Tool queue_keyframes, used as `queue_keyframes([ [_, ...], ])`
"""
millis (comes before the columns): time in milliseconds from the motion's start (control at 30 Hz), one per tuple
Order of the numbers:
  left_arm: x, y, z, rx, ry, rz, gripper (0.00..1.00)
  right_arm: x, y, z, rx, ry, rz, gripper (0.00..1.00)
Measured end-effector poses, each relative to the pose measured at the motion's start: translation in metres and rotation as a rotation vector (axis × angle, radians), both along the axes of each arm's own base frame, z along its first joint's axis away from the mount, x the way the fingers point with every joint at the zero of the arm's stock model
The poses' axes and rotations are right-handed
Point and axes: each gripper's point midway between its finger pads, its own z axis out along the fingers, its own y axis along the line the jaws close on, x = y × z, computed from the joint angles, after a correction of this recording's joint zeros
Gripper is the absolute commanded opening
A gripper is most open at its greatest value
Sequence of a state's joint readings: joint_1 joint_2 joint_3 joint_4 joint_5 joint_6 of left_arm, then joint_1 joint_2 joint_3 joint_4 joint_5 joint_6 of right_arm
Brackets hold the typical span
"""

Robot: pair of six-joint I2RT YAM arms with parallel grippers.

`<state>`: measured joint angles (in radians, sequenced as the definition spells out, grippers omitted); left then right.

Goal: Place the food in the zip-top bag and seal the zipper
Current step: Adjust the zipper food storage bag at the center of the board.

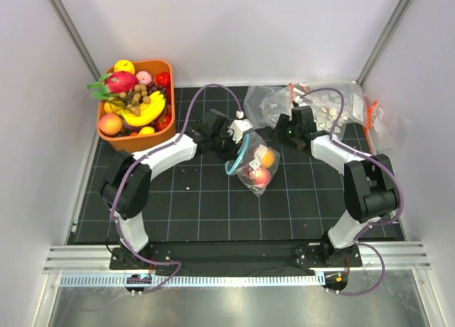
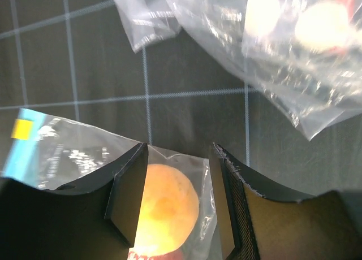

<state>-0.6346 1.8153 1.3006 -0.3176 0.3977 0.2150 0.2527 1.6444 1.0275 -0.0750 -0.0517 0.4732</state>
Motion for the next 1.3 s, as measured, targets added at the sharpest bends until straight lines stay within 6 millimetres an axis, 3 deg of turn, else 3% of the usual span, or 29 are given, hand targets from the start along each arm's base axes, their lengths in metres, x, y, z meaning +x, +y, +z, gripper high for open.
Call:
queue_keyframes([
  [167,-0.003,0.002,0.005,-0.006,-0.009,-0.003,0.0,-0.027,0.015,-0.032,-0.002,0.078,0.03,0.55],
  [300,-0.011,0.003,0.012,-0.028,-0.005,-0.021,0.0,-0.071,0.041,-0.046,-0.059,0.103,0.108,0.54],
  [433,-0.022,0.01,0.015,-0.034,-0.007,-0.027,0.0,-0.127,0.061,-0.025,-0.092,0.037,0.204,0.54],
  [533,-0.033,0.018,0.014,-0.028,-0.012,-0.039,0.0,-0.154,0.059,0.002,-0.071,-0.058,0.231,0.54],
  [633,-0.039,0.021,0.014,-0.029,-0.019,-0.059,0.0,-0.157,0.046,0.016,-0.069,-0.126,0.195,0.52],
  [800,-0.041,0.022,0.014,-0.025,-0.044,-0.091,0.0,-0.158,0.031,0.016,-0.095,-0.166,0.16,0.48],
  [1000,-0.046,0.027,0.01,-0.019,-0.074,-0.112,0.0,-0.125,0.006,0.022,0.076,-0.225,0.106,0.48],
  [1067,-0.048,0.03,0.007,-0.013,-0.075,-0.114,0.0,-0.118,-0.001,0.02,0.147,-0.247,0.095,0.53],
  [1133,-0.047,0.03,0.006,-0.008,-0.081,-0.115,0.0,-0.117,0.01,0.019,0.215,-0.252,0.15,0.61],
  [1300,-0.046,0.028,0.007,-0.004,-0.099,-0.122,0.0,-0.112,0.043,0.022,0.335,-0.276,0.299,0.67],
])
